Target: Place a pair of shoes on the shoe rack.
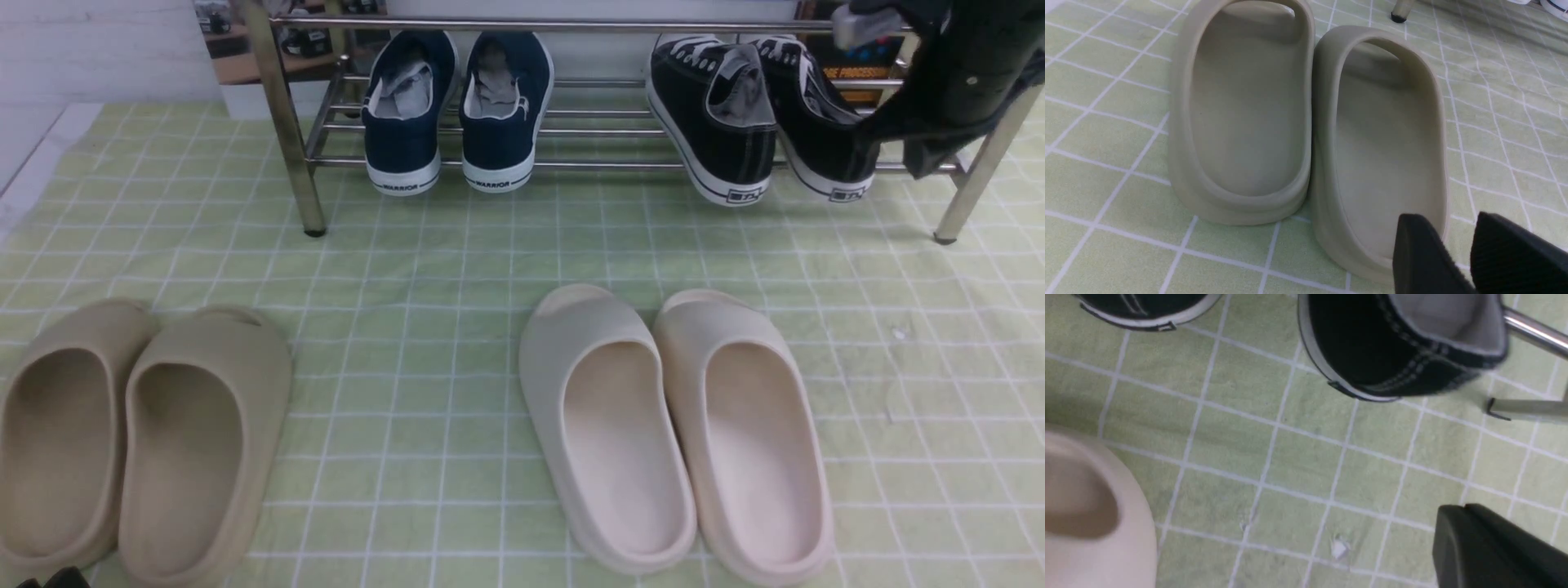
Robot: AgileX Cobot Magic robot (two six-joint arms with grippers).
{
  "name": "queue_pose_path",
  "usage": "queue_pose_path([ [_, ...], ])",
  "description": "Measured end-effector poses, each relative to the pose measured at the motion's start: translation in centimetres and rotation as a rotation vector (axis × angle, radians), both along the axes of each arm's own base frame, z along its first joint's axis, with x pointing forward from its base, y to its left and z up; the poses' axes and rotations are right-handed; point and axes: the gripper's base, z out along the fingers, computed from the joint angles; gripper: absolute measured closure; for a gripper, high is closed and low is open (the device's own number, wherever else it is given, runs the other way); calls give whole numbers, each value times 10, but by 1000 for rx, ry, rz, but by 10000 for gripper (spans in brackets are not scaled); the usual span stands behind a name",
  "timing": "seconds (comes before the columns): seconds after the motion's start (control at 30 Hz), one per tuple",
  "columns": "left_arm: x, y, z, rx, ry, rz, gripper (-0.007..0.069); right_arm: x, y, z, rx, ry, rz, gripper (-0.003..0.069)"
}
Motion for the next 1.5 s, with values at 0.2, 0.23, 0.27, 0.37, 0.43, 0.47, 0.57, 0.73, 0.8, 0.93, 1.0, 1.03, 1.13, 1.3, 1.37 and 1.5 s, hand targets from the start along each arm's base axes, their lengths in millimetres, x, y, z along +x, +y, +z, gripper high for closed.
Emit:
queue_pose_path([
  [0.2,0,0,0,0,0,0,407,20,6,-25,69,-83,-52,662],
  [0.23,0,0,0,0,0,0,406,21,6,-25,81,-96,-64,662],
  [0.27,0,0,0,0,0,0,405,21,6,-25,83,-99,-67,662],
  [0.37,0,0,0,0,0,0,400,26,8,-22,112,-156,-80,661],
  [0.43,0,0,0,0,0,0,398,27,8,-18,119,-170,-80,661],
  [0.47,0,0,0,0,0,0,397,27,8,-16,119,-169,-82,661],
  [0.57,0,0,0,0,0,0,395,26,8,-6,120,-171,-86,659],
  [0.73,0,0,0,0,0,0,390,4,6,35,113,-144,-67,657],
  [0.8,0,0,0,0,0,0,389,-15,7,62,134,-143,-36,657],
  [0.93,0,0,0,0,0,0,387,-49,10,110,191,-206,35,654],
  [1.0,0,0,0,0,0,0,387,-75,11,135,228,-248,63,654],
  [1.03,0,0,0,0,0,0,387,-85,11,142,239,-257,71,654],
  [1.13,0,0,0,0,0,0,387,-126,8,164,260,-294,86,654],
  [1.3,0,0,0,0,0,0,387,-200,1,174,289,-386,91,654],
  [1.37,0,0,0,0,0,0,387,-221,0,174,306,-425,92,654],
  [1.5,0,0,0,0,0,0,387,-276,-5,167,337,-528,93,654],
])
